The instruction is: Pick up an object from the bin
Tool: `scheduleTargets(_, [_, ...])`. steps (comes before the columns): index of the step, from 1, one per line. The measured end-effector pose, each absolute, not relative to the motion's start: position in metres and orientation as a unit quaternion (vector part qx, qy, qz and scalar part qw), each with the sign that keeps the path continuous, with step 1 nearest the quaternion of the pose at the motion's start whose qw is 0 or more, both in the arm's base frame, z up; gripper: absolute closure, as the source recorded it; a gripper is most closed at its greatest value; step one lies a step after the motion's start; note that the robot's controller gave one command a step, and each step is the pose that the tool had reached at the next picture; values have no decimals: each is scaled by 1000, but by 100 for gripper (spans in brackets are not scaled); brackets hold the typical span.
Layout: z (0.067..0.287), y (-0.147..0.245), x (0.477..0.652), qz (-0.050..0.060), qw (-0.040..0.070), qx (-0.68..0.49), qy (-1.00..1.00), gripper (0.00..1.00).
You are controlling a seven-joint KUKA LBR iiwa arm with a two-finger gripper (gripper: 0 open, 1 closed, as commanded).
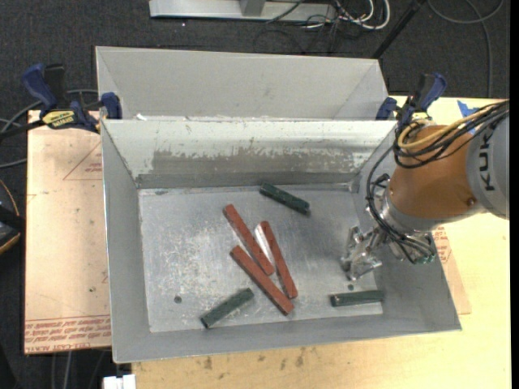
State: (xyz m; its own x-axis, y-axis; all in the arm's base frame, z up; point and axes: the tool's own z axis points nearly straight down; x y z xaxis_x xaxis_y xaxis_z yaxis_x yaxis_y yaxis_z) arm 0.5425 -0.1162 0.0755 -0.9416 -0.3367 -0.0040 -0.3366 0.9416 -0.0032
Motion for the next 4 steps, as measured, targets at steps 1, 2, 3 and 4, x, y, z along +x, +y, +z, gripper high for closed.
scheduleTargets(1, [213, -113, 530, 1, 0, -170, 986, 0])
scheduleTargets(2, [229, -114, 531, 0, 2, -169, 986, 0])
scheduleTargets(3, [189, -116, 518, -1, 4, -195, 981, 0])
scheduleTargets(4, [150, -116, 502, 1, 0, -172, 985, 0])
